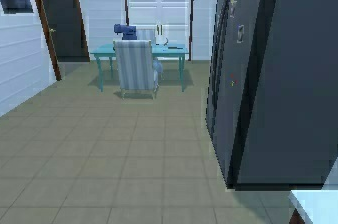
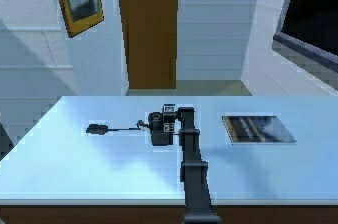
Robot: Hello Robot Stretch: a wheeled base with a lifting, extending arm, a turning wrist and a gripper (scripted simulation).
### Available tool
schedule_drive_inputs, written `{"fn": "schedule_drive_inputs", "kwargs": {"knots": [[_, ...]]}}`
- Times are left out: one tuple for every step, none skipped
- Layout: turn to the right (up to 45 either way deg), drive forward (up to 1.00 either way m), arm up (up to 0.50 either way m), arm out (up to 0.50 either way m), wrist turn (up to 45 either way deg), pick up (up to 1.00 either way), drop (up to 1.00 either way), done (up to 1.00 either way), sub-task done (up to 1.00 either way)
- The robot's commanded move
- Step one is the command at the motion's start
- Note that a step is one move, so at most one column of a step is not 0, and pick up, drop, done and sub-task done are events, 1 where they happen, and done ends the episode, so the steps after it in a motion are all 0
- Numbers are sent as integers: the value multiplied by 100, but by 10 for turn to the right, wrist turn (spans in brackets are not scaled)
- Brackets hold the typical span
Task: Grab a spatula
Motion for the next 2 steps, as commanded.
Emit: {"fn": "schedule_drive_inputs", "kwargs": {"knots": [[0, 0, 0, 0, 0, 100, 0, 0, 0], [0, 0, 10, 0, 0, 0, 0, 0, 0]]}}
